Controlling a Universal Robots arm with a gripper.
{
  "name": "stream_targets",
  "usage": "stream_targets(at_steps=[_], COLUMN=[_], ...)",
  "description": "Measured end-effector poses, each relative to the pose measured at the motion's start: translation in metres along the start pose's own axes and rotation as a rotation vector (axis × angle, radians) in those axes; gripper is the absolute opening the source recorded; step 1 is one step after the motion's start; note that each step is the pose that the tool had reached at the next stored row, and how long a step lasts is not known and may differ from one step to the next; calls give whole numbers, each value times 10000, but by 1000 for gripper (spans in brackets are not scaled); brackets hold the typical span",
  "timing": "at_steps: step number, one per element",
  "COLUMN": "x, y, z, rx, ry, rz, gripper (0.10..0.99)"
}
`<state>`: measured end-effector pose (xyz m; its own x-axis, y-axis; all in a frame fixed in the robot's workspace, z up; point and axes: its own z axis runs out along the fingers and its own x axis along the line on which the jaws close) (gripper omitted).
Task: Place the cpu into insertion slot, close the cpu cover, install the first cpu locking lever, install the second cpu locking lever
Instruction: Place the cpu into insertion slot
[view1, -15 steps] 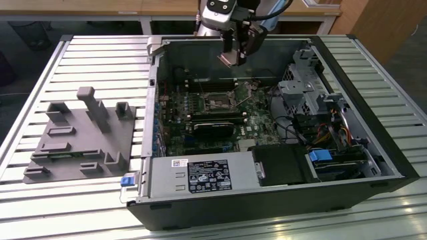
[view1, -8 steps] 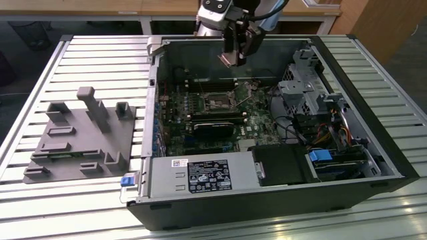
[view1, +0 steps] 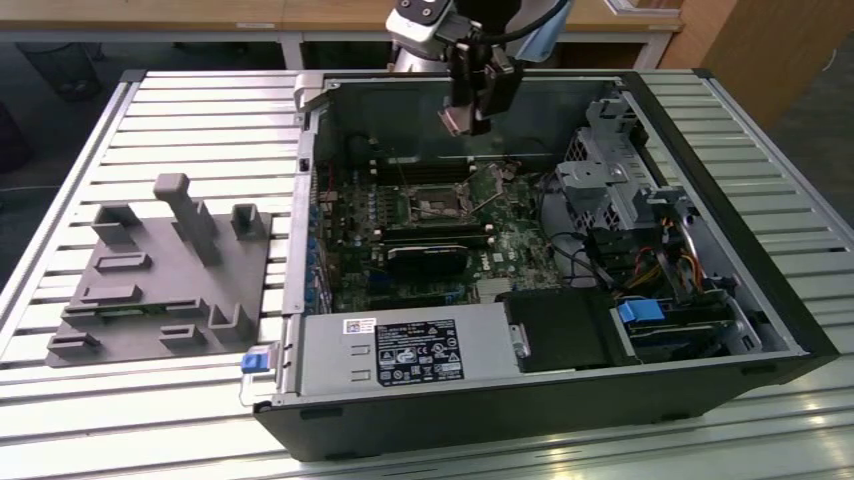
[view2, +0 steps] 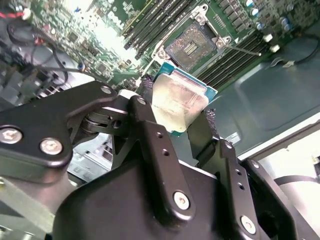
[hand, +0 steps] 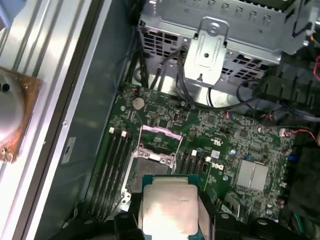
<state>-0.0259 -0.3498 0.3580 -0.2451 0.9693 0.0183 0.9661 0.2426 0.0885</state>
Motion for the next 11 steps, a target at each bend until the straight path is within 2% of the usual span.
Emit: stream_targets(at_steps=[2, 5, 11], x=[0, 0, -1], y=[-1, -1, -5], z=[9, 21, 62], rx=[-7, -10, -13], ry=[-32, -54, -64], rz=[357, 598, 710], gripper=[529, 529, 529])
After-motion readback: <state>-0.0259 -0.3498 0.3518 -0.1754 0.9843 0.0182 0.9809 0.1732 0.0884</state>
